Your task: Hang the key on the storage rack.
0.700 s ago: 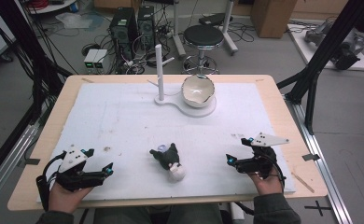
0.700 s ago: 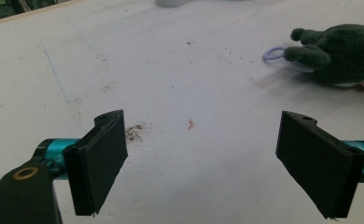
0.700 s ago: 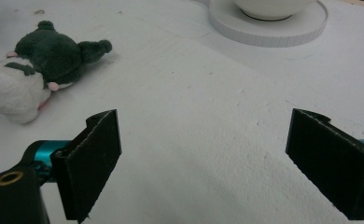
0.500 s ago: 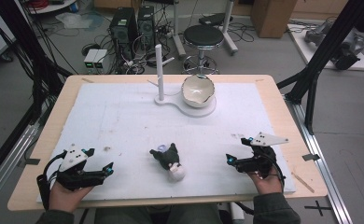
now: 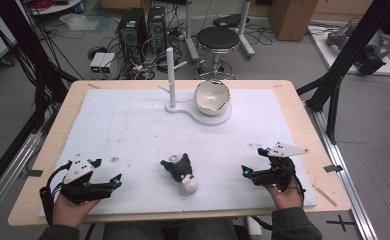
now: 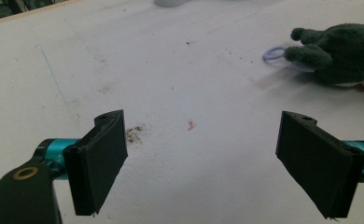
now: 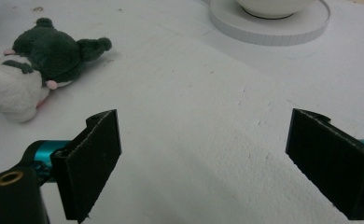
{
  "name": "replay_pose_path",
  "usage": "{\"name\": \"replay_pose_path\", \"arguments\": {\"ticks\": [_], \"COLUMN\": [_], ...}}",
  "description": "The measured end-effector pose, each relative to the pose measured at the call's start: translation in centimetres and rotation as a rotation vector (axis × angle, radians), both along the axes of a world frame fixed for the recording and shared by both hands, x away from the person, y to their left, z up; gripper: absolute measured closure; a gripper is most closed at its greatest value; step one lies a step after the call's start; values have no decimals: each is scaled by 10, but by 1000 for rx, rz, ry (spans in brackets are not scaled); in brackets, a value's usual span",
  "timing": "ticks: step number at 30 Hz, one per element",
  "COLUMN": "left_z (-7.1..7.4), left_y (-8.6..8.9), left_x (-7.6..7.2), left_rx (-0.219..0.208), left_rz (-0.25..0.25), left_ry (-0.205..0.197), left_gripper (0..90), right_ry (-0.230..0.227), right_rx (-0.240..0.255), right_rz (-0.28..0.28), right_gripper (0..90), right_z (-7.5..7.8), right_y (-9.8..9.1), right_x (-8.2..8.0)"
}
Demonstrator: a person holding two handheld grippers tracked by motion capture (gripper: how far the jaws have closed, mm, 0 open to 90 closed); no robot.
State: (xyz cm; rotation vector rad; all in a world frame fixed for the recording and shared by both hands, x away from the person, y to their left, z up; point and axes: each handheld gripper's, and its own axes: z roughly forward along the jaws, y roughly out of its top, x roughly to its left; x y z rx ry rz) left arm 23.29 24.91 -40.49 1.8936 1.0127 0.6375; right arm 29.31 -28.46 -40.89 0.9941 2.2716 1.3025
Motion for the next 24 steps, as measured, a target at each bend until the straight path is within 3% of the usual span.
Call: {"name": "replay_pose_path", "arguments": {"ticks": [24], "left_z": [2], "left_y": [1], "left_x": [-1], "left_rx": [-4], "left_rz": [0], "left_ry": [-7], "left_gripper": [167], "right_ry": [-19], "right_rx": [3], "right_rz": [55], "right_gripper": [95], "right_z": [12], "right_y": [14], "right_x": [1]}}
